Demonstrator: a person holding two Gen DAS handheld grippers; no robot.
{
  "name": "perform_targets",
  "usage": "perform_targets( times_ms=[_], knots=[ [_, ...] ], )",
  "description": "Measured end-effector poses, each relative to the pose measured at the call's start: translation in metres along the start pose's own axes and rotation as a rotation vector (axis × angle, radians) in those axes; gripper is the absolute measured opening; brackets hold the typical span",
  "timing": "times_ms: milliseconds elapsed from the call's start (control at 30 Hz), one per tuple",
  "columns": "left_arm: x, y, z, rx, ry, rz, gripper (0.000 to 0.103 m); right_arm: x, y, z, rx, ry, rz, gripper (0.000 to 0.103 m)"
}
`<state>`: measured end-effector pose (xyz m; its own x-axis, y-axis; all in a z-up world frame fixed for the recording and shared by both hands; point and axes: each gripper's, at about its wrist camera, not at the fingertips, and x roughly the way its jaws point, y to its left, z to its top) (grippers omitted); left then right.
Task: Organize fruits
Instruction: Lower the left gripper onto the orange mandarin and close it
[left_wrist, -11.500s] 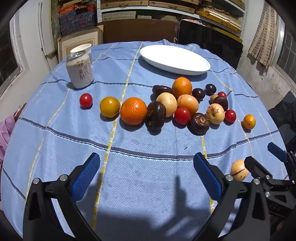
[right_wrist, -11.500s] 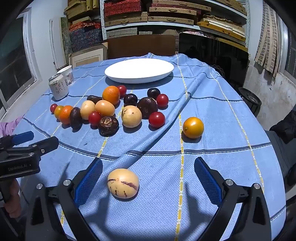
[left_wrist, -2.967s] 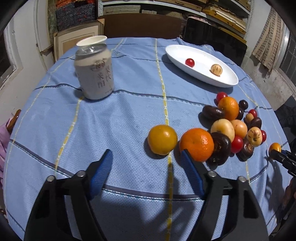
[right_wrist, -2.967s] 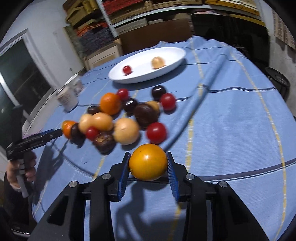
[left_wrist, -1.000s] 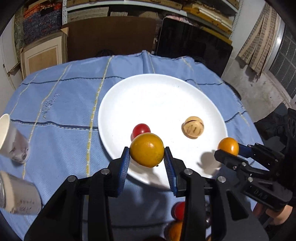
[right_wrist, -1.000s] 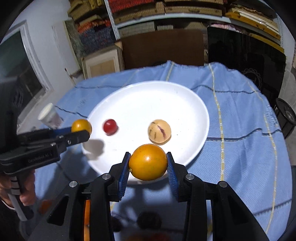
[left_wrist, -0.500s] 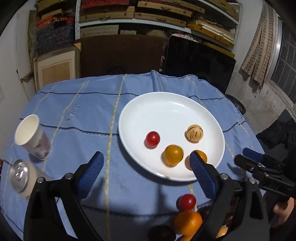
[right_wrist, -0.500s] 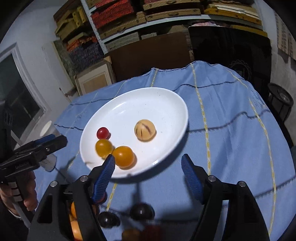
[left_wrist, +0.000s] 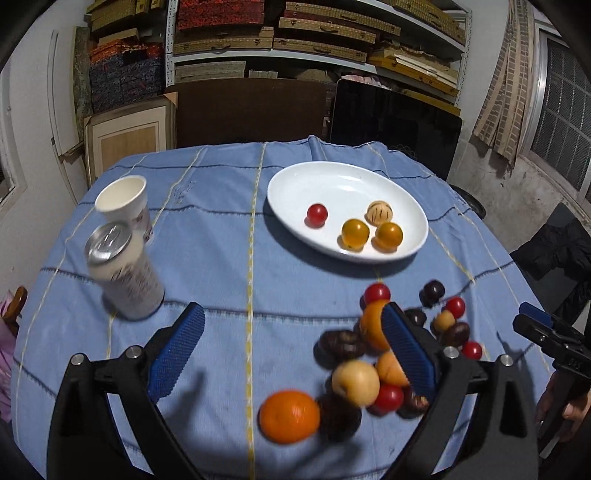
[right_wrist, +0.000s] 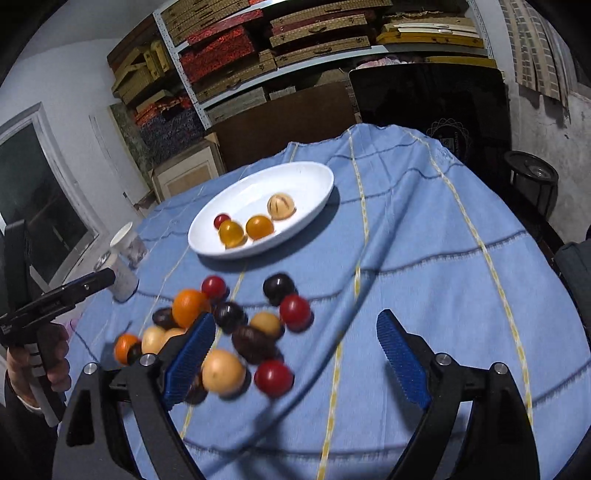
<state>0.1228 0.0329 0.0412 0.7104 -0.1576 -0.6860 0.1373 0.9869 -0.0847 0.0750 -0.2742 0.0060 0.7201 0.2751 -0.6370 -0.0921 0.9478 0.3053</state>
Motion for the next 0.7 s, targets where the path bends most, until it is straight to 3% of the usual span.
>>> perform_targets(
  times_ms=[267, 300, 333, 433, 500, 700],
  knots=[
    [-0.017, 0.010, -0.055, -0.043, 0.027, -0.008, 0.095, -0.012, 0.019, -0.024, -0.047, 0.007, -0.007, 0.090],
    [-0.018, 0.009, -0.060, -0.030, 0.029, -0.005, 0.095, -0.016, 0.021, -0.025, -0.055, -0.007, 0.007, 0.094],
    [-0.019, 0.007, -0.062, -0.019, 0.029, -0.002, 0.095, -0.019, 0.023, -0.026, -0.061, -0.021, 0.024, 0.100],
    [-0.020, 0.003, -0.071, 0.027, 0.036, 0.001, 0.095, -0.023, 0.026, -0.030, -0.076, -0.015, 0.073, 0.100],
    [-0.020, 0.004, -0.074, 0.047, 0.049, 0.035, 0.095, -0.024, 0.024, -0.032, -0.052, 0.001, 0.075, 0.100],
    [-0.016, 0.013, -0.079, 0.053, 0.082, 0.034, 0.095, -0.024, 0.028, -0.037, -0.076, -0.007, 0.065, 0.100]
  ],
)
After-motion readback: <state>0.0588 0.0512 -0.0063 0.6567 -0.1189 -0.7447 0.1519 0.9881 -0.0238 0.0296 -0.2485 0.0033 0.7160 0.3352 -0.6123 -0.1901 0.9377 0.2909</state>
